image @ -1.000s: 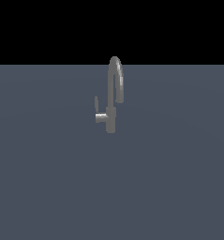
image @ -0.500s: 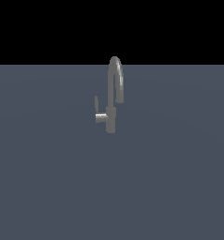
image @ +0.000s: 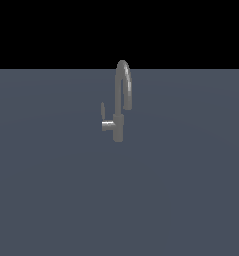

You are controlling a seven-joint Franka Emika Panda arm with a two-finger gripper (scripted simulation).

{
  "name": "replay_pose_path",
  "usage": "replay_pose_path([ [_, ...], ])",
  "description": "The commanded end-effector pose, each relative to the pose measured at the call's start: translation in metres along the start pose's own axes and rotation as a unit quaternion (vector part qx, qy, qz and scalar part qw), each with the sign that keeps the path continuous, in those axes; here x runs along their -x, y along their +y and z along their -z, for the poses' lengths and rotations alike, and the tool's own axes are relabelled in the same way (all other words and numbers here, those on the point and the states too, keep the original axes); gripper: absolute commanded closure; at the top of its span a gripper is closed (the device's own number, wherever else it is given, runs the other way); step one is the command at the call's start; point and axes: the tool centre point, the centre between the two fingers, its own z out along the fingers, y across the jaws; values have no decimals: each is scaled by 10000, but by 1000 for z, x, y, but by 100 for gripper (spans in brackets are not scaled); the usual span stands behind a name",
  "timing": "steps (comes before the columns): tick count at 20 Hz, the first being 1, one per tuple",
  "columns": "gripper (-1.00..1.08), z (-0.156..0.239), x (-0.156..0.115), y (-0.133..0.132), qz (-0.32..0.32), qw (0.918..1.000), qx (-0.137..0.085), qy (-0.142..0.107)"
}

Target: Turn on the faucet by rotating a designated handle.

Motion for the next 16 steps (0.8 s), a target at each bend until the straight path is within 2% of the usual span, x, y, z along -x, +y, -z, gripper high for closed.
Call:
replay_pose_path([
  [1, 108, -36, 14, -11, -177, 9997, 162, 45],
  [8, 108, -154, 51, -23, -692, 9952, 691, 100],
  [16, 108, -269, 83, -6, -1203, 9850, 1233, 59],
])
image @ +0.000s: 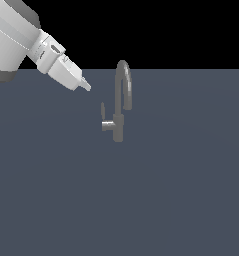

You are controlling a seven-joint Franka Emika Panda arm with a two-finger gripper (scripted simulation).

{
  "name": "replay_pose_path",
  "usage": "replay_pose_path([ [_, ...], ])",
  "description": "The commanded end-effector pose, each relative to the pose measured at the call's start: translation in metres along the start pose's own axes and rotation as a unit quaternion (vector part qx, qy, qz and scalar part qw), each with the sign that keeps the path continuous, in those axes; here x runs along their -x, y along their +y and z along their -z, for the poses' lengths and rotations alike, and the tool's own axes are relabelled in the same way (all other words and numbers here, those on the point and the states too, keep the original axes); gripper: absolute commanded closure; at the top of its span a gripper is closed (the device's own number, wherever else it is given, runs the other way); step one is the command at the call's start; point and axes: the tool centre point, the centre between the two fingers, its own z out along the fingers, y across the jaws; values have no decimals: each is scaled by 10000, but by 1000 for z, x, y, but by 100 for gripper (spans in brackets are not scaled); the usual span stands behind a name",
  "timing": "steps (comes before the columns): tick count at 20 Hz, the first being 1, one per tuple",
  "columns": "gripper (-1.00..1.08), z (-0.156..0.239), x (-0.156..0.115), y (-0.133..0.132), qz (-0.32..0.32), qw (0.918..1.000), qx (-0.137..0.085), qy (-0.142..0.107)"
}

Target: Turn on the faucet by rotating a designated handle.

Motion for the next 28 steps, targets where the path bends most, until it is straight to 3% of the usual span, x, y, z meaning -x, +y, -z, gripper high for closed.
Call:
replay_pose_path([
  [1, 108, -30, 9, 2, -135, 9998, 142, -26],
  [10, 108, -81, 20, 10, -370, 9985, 400, -61],
  [15, 108, -82, 20, 10, -369, 9985, 405, -59],
  [28, 108, -71, 12, 47, -371, 9985, 403, -61],
])
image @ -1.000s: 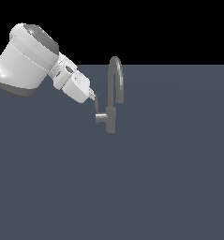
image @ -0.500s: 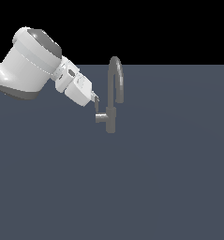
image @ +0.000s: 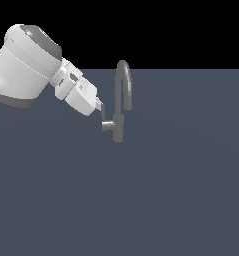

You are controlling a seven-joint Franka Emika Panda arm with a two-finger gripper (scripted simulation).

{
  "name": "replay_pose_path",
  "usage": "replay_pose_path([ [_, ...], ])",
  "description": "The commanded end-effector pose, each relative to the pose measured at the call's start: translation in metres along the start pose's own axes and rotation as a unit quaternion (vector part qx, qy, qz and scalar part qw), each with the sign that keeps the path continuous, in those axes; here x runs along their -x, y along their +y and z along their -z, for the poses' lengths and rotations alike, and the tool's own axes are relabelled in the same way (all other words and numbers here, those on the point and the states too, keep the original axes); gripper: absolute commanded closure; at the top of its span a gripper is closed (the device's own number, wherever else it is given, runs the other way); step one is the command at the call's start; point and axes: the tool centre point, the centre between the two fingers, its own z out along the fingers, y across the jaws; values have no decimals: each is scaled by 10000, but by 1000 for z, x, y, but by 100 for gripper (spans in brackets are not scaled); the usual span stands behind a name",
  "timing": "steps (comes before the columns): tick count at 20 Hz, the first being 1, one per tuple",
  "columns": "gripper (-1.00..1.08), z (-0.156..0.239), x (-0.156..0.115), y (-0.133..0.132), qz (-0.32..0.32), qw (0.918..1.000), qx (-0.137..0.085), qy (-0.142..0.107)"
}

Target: Turn on the faucet by rotating a designated handle.

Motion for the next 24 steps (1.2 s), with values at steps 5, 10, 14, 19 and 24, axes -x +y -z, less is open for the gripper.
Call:
replay_pose_path([
  [5, 108, 2, -3, 9, 1, 10000, -7, -6],
  [10, 108, -1, -2, 26, -10, 10000, 3, -3],
  [14, 108, -4, 0, 39, -18, 10000, 11, 0],
  [19, 108, -8, 1, 57, -28, 10000, 22, 3],
  [24, 108, -5, 8, 56, -22, 10000, -81, -10],
])
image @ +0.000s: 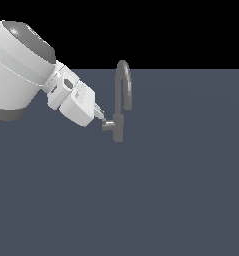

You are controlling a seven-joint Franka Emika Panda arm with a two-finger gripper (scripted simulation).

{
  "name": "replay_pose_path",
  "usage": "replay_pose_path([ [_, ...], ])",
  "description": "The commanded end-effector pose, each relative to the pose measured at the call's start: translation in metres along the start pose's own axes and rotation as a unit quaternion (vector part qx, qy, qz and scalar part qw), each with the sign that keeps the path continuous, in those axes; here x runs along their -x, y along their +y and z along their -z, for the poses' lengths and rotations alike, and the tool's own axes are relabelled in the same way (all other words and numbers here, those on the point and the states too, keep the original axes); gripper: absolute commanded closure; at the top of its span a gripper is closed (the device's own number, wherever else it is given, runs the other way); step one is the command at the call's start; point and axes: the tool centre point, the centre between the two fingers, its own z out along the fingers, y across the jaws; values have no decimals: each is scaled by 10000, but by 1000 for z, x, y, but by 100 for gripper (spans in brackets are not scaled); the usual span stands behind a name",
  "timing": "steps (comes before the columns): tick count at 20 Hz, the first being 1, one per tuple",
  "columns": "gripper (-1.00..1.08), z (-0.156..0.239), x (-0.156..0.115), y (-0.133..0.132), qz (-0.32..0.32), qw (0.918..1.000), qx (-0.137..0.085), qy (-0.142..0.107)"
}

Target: Turn on the faucet by rotating a designated handle.

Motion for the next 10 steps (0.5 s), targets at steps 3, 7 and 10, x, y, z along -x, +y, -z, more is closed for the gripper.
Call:
replay_pose_path([
  [3, 108, -17, 10, 17, 11, 10000, 75, 24],
  [7, 108, -31, 20, 30, 7, 9999, 118, 29],
  [10, 108, -41, 28, 41, 4, 9999, 151, 33],
])
